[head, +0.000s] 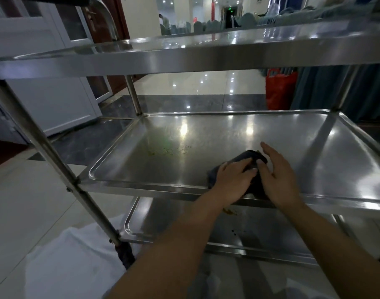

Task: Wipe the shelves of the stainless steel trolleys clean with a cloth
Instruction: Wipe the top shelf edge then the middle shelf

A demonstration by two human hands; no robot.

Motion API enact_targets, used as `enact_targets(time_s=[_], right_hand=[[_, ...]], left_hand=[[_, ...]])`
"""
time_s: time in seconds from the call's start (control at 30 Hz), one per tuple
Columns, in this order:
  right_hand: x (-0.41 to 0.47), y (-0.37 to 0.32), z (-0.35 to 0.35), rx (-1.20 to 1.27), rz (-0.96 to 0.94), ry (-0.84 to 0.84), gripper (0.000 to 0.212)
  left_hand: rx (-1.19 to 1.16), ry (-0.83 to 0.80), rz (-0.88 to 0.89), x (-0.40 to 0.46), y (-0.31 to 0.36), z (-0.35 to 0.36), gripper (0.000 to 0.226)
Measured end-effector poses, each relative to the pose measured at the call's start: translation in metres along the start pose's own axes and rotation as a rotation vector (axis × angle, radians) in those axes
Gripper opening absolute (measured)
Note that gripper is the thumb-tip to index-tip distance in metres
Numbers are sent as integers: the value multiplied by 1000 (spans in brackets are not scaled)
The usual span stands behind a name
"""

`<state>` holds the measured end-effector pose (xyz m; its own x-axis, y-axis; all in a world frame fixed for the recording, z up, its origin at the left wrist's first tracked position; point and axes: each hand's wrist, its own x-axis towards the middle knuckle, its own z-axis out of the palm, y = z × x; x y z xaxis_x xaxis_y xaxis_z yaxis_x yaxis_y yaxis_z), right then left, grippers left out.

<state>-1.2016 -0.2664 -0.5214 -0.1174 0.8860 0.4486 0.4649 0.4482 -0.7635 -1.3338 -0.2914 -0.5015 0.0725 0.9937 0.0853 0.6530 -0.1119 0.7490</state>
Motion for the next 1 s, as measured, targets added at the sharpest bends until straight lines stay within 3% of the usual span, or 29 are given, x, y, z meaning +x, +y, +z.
enact_targets(time_s=[0.1,0.17,0.23,0.3,0.4,0.47,0.57,0.67,0.77,0.9,1.0], right_hand=[[-2,-1,-17,-78,-35,-22,41],[-2,-4,-21,-127,31,-170,45],[2,-8,-19,-252,115,-352,60],[9,-12,-14,-384,172,-463,78],[20,-17,0,-563,276,-557,104],[25,-19,11,-733,265,-580,115],[31,-17,21,-823,226,-625,118],[34,-17,19,-772,227,-694,98],[32,-28,17,-714,183,-710,82],[17,-48,20,-713,140,-745,73],[14,-67,7,-653,181,-810,71]], left_hand=[[-510,-83,-124,-3,18,11,45],[-652,-25,-76,-8,18,13,41],[-545,104,26,-16,8,6,39],[-201,228,96,-16,-13,-8,39],[421,208,54,-12,-57,-32,42],[595,185,-1,-10,-76,-40,43],[666,227,-17,-6,-85,-34,48],[651,278,-33,-6,-80,-30,52],[531,181,-51,-10,-74,-39,52],[181,109,-73,-21,-55,-65,49],[200,37,-46,-49,-40,-85,48]])
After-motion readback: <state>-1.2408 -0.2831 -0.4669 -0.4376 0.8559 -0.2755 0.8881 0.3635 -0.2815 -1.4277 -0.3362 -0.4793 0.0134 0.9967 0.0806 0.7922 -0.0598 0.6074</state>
